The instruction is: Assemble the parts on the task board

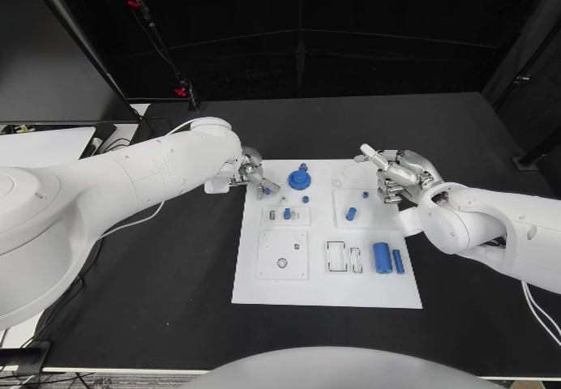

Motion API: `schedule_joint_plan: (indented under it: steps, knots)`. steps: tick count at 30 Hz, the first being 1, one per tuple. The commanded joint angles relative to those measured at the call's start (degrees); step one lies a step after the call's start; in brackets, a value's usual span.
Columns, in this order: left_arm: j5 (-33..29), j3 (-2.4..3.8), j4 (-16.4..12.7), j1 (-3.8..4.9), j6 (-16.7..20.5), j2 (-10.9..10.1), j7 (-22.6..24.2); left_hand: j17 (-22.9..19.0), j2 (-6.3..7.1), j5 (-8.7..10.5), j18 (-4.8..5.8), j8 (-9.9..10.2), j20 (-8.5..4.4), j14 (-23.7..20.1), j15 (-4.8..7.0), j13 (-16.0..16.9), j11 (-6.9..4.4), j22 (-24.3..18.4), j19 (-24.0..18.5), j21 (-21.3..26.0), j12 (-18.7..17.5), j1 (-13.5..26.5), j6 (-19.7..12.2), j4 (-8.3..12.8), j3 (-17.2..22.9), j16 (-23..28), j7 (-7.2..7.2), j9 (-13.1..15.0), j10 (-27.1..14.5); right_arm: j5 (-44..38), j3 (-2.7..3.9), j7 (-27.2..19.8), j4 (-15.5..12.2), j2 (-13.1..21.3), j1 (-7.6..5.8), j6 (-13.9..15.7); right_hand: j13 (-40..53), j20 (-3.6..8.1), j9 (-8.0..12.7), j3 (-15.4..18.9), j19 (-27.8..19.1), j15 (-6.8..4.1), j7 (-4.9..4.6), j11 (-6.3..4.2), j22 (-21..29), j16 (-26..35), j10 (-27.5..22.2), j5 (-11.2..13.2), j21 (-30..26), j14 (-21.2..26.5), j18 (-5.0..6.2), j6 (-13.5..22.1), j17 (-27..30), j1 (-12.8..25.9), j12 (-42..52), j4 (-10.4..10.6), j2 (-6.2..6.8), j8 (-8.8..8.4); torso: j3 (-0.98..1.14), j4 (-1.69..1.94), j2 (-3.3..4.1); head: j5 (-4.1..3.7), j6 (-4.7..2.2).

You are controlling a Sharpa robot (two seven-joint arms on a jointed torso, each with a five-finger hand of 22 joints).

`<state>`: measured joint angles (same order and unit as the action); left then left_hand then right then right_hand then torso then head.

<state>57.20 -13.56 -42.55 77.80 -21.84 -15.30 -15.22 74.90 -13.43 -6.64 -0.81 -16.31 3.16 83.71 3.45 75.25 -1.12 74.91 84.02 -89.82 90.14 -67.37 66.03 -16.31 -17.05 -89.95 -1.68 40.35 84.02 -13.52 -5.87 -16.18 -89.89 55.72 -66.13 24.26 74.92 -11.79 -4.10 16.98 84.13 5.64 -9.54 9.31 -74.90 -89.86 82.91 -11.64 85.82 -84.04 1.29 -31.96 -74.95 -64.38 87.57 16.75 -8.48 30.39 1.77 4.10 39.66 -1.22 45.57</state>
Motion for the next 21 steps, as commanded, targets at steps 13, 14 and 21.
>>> schedule_joint_plan:
  steps: [13, 14, 21]
  knots:
    - [-0.95, 0.04, 0.93, 0.07, 0.94, 0.21, 0.37, 15.1, -0.67, -0.36, 0.81, 0.26, 0.27, 6.29, 0.07, 14.75, -0.32, 15.09, 5.98, -0.18, -0.14, -0.96, -0.64, -0.39, -0.13, -0.05, -0.04, 0.19, 5.98, -0.06, 0.02, 0.0, 0.06, -0.21, -0.08, -0.07, 8.46, -0.35, 0.1, 0.3, 0.75, 0.31, -3.92, 0.0, -12.95, -0.14, -0.43, 0.02, -0.37, -5.96, 0.34, 0.41, -15.05, 0.03, -0.18, -0.1, 0.12, 0.44, -0.05, -0.03, -0.02, -0.11, 0.15]
    - [-0.95, 0.04, 0.98, 0.07, 1.04, 0.2, 0.43, 15.1, -0.66, -0.36, 0.81, 0.27, 0.27, 6.29, 0.07, 14.75, -0.31, 15.09, 5.98, -0.18, -0.14, -0.94, -0.68, -0.39, -0.16, -0.05, -0.04, 0.2, 5.98, -0.06, 0.02, 0.01, 0.06, -0.2, -0.08, -0.07, 8.46, -0.35, 0.1, 0.3, 0.75, 0.31, -3.92, 0.0, -12.95, -0.14, -0.43, 0.02, -0.37, -5.96, 0.34, 0.41, -15.05, 0.03, -0.18, -0.1, 0.12, 0.44, -0.04, -0.01, 0.0, -0.16, 0.13]
    - [-0.96, 0.05, 1.2, 0.06, 1.36, 0.28, 0.86, 15.1, -0.58, -0.37, 0.81, 0.31, 0.28, 6.29, 0.05, 14.75, -0.28, 15.09, 5.98, -0.18, -0.14, -0.91, -0.83, -0.37, -0.29, -0.05, -0.08, 0.28, 5.98, -0.06, 0.02, 0.05, 0.1, -0.2, -0.07, -0.01, 8.45, -0.35, 0.1, 0.3, 0.75, 0.31, -3.92, 0.0, -12.95, -0.14, -0.43, -0.05, -0.37, -5.96, 0.34, 0.42, -15.05, -0.02, -0.18, -0.11, 0.11, 0.46, 0.03, 0.02, -0.03, -0.36, 0.16]
